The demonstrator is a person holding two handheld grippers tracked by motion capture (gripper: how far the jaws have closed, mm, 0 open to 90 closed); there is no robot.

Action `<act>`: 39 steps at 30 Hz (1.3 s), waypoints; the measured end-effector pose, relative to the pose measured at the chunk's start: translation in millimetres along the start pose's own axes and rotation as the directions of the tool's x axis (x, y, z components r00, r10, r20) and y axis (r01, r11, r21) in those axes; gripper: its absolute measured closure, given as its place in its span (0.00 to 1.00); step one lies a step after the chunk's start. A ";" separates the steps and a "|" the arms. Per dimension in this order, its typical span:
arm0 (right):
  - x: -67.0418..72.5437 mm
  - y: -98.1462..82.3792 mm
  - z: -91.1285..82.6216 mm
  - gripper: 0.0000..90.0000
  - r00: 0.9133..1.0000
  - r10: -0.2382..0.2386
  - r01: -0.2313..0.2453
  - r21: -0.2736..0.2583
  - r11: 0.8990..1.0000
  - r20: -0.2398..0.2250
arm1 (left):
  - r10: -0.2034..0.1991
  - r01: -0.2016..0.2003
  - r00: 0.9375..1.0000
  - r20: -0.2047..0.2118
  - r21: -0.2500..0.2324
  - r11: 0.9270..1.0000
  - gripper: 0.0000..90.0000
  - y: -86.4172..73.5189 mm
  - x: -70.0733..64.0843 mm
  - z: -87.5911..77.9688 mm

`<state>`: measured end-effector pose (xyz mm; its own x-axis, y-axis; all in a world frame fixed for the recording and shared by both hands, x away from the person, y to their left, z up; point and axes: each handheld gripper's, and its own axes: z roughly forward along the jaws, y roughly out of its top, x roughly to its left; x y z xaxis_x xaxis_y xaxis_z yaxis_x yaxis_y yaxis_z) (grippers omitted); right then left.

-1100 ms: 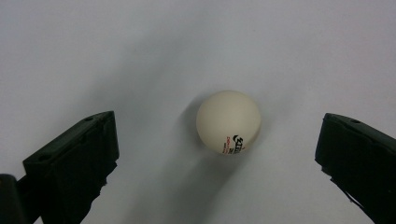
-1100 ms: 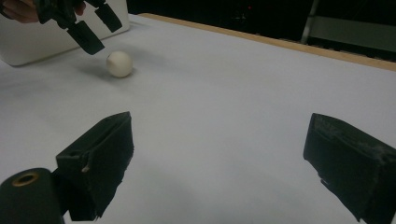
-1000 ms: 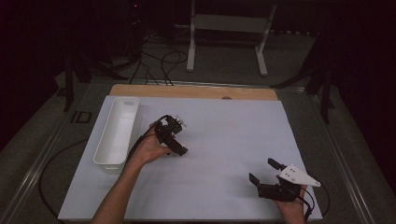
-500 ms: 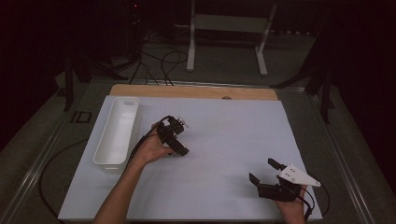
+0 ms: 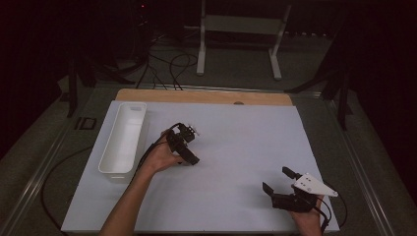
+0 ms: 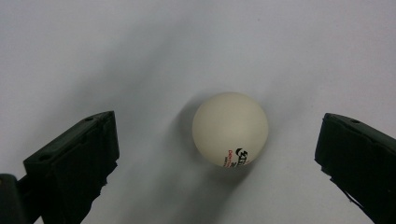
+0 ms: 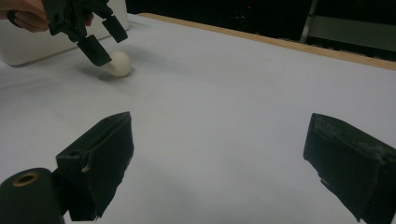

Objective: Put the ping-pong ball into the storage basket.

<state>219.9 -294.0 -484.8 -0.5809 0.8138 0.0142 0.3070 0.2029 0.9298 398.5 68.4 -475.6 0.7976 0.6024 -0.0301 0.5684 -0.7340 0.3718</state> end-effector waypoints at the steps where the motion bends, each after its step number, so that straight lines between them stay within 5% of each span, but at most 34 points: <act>1: 0.0 0.0 0.0 0.09 1.000 0.001 -0.001 0.000 1.000 0.001 | 0.001 -0.001 1.000 0.000 0.001 1.000 0.00 0.1 -0.1 0.5; 20: -0.3 0.0 -0.3 0.09 1.000 0.002 -0.002 -0.001 1.000 0.003 | -0.004 0.003 1.000 0.026 0.037 0.999 0.10 0.7 -1.1 5.4; 28: -0.4 0.0 -0.5 0.09 1.000 0.001 -0.001 -0.001 1.000 0.004 | -0.006 0.006 1.000 0.008 0.052 0.999 0.29 0.3 -2.7 7.2; 39: -0.6 -0.1 -0.6 0.09 1.000 0.000 0.000 0.001 1.000 0.004 | -0.004 0.002 0.999 0.045 0.048 0.999 0.55 0.1 -2.1 9.4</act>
<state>219.8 -294.8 -484.6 -0.5776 0.8162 0.0127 0.3075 0.2031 0.9296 398.7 64.1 -484.3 0.8033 0.5910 -0.0733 0.5792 -0.7468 0.3268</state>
